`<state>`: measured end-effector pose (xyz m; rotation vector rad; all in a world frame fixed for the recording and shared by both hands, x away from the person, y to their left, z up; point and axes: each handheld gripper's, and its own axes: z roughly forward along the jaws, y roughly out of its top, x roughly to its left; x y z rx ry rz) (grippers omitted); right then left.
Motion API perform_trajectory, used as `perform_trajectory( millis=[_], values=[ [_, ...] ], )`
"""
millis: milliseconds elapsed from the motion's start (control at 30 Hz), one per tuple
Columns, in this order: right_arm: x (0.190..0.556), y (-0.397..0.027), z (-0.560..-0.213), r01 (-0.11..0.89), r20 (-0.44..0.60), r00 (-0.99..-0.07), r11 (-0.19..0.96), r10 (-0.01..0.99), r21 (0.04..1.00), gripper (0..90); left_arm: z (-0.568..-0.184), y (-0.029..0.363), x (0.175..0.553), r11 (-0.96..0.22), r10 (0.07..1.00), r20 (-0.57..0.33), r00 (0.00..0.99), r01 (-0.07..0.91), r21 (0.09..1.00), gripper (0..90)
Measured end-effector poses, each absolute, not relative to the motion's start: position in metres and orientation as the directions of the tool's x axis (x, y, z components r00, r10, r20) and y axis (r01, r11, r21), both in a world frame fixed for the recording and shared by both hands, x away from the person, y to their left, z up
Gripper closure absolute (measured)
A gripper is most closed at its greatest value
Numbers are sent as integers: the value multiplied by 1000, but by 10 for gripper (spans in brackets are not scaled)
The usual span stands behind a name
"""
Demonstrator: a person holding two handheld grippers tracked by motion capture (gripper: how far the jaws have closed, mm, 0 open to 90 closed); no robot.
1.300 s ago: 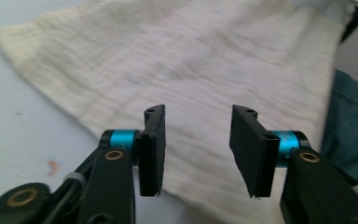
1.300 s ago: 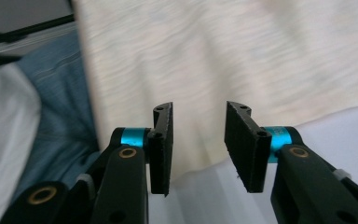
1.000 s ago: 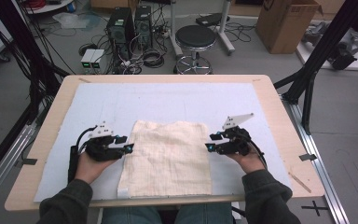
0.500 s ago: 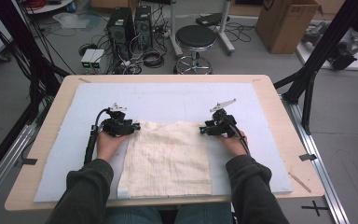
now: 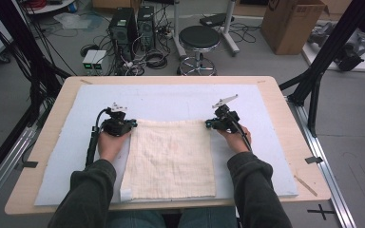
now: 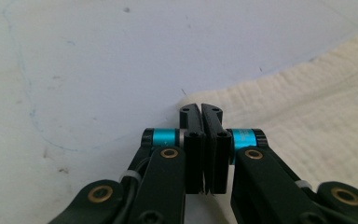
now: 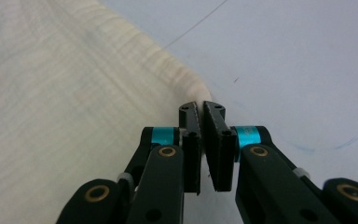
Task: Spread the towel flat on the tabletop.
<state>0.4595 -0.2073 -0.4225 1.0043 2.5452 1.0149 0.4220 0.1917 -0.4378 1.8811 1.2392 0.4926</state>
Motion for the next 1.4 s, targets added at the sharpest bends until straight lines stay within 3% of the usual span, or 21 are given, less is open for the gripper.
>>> perform_trajectory(
  millis=[167, 400, 733, 1167, 1400],
  values=[
    [470, -205, -419, 519, 5, -707, 515, 707, 682, 842, -435, 191, 430, -156, 892, -130, 433, 565, 810, 821],
    [473, -217, -422, 572, 129, -692, 431, 710, 697, 647, -433, 199, 428, -121, 859, -209, 467, 584, 803, 665],
    [451, -221, -404, 547, 222, -739, 374, 636, 749, 468, -410, 195, 407, -165, 774, -213, 597, 514, 842, 573],
    [430, -213, -390, 501, 170, -771, 419, 614, 757, 324, -400, 208, 387, -205, 741, -197, 642, 496, 844, 396],
    [423, -214, -385, 499, 168, -775, 426, 609, 755, 291, -392, 210, 378, -213, 731, -179, 659, 469, 857, 371]
  ],
)
